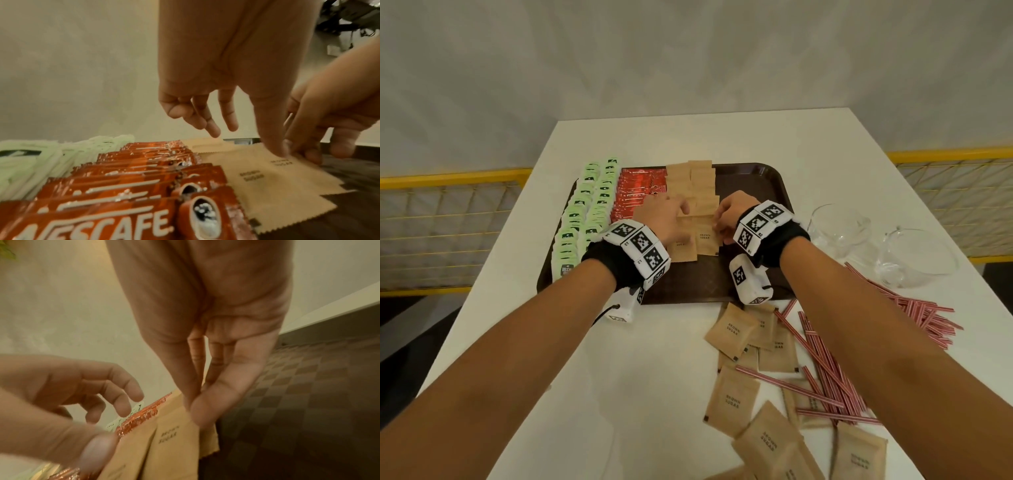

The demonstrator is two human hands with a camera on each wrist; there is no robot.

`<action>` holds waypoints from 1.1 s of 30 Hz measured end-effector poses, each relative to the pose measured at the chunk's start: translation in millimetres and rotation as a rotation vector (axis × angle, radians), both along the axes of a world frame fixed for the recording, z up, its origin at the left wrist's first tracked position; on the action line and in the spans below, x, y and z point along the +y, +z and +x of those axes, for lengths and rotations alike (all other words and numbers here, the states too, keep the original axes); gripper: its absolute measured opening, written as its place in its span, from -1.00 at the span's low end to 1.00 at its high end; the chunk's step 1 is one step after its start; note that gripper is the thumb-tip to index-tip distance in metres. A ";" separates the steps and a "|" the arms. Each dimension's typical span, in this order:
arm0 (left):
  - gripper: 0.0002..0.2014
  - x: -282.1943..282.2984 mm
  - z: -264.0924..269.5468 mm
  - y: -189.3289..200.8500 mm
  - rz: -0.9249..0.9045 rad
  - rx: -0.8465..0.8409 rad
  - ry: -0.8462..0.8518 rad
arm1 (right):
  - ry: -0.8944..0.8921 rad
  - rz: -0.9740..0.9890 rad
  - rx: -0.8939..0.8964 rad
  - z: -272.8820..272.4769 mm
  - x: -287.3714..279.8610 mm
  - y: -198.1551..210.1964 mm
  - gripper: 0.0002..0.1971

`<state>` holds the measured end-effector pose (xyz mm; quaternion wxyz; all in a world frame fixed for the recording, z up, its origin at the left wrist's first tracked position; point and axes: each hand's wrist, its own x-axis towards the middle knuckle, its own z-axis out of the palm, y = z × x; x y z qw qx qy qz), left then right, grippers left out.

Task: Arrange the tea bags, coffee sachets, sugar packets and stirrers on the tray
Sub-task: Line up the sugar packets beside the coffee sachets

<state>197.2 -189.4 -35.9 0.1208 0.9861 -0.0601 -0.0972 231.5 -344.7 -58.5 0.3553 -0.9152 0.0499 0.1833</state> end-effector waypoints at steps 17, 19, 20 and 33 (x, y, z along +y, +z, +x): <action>-0.47 -10.9 -10.8 -4.2 0.292 0.026 -0.145 | 0.021 -0.101 -0.017 -8.1 3.9 12.2 -0.81; -0.48 -12.1 -10.3 -3.5 0.293 0.041 -0.148 | 0.022 -0.133 -0.021 -8.0 3.8 8.4 -0.84; -0.48 -13.0 -10.2 -3.2 0.297 0.049 -0.149 | 0.028 -0.147 -0.020 -6.9 3.0 5.0 -0.85; -0.47 -13.8 -20.2 7.5 0.237 0.080 -0.124 | 0.004 -0.105 -0.046 -26.4 -3.3 31.0 -0.96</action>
